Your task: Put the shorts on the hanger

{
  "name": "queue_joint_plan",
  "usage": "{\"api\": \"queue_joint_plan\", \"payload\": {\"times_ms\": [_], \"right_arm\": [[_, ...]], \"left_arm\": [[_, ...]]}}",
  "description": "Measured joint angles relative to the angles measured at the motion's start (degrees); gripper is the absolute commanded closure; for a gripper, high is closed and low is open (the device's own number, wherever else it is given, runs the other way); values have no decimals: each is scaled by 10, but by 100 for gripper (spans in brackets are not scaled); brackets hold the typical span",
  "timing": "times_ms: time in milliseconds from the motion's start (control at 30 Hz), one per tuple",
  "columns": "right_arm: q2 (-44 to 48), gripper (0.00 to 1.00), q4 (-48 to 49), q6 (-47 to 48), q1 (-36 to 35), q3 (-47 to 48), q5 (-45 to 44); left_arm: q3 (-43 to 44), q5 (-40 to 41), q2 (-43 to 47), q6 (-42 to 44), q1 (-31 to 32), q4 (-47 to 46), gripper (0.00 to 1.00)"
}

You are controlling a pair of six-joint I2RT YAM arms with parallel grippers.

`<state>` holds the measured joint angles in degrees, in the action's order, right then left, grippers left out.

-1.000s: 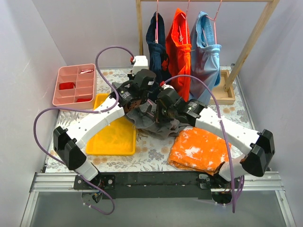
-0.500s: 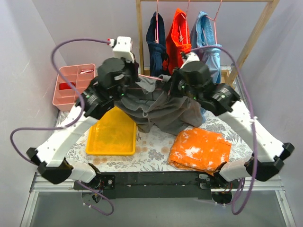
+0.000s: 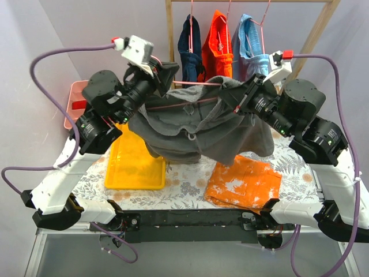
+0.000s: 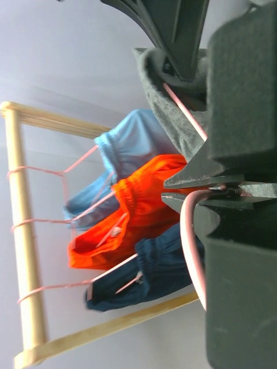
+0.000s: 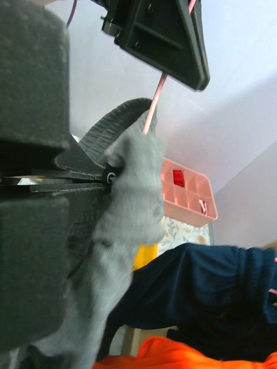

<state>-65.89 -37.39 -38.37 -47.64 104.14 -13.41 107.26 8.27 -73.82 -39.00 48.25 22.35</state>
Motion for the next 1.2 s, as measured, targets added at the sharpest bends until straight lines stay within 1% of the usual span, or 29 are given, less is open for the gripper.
{"api": "queue_joint_plan", "payload": {"times_ms": [267,300,367,400,467,500,533,600,733,800,867,900,1000,1067,1200], "right_arm": [[23,99,-9,-22,1,-118,-6],[22,94,-11,-23,1,-127,-5],[21,88,-11,-20,2,-148,-1],[21,76,-12,-18,2,-152,0],[23,64,-13,-3,2,-159,7],[24,54,-13,9,2,-159,14],[28,47,-11,23,2,-159,21],[41,35,-10,67,2,-159,42],[83,28,-19,144,3,-161,52],[125,22,-17,182,3,-188,49],[170,19,-17,212,3,-226,50],[190,20,-19,228,3,-246,52],[234,25,-35,268,3,-274,75],[239,26,-42,292,3,-273,94],[211,28,-66,334,3,-271,135]], "left_arm": [[-119,10,0,-26,9,4,100],[-129,17,0,-29,10,6,100],[-141,30,0,-32,11,12,100],[-146,34,0,-33,12,14,100],[-150,41,0,-33,13,20,100],[-151,42,1,-34,14,21,100],[-157,40,3,-35,14,18,100],[-171,31,10,-39,15,21,100],[-188,11,17,-43,17,34,100],[-194,-3,20,-45,18,40,100],[-198,-23,24,-45,18,49,100],[-199,-32,27,-45,18,52,100],[-200,-76,37,-42,17,62,100],[-200,-111,43,-39,18,69,100],[-200,-156,49,-34,18,77,100]]}}
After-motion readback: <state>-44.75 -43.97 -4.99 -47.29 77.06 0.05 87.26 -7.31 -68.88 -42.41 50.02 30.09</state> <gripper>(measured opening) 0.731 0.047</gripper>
